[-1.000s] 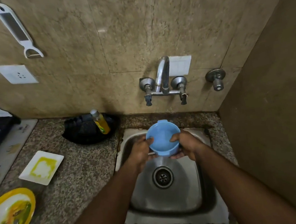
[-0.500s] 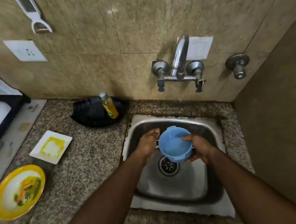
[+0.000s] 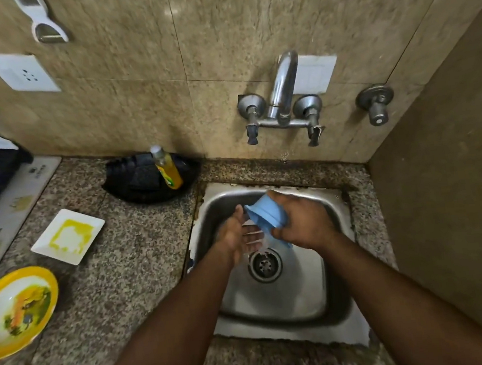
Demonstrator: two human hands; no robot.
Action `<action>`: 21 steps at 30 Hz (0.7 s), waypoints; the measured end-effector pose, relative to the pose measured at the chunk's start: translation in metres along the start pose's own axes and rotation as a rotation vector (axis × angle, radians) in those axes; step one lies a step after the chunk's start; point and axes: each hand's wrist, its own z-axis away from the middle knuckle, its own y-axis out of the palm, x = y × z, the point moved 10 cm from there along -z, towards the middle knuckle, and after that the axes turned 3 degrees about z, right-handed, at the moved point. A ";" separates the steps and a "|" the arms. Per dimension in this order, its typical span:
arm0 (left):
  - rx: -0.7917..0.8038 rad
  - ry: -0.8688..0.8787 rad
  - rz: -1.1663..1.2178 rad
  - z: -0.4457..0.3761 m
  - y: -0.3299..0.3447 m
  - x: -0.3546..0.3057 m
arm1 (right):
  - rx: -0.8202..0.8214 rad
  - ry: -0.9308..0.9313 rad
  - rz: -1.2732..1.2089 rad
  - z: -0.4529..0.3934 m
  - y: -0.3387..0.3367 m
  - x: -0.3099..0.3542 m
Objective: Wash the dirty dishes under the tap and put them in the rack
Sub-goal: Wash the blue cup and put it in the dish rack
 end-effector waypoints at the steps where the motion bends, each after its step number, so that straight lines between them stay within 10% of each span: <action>1: -0.001 0.017 -0.009 0.000 -0.001 -0.003 | -0.019 -0.022 0.054 0.001 -0.003 0.005; 21: -0.101 0.260 -0.021 0.019 -0.026 -0.058 | -0.237 -0.155 0.307 0.019 -0.047 0.039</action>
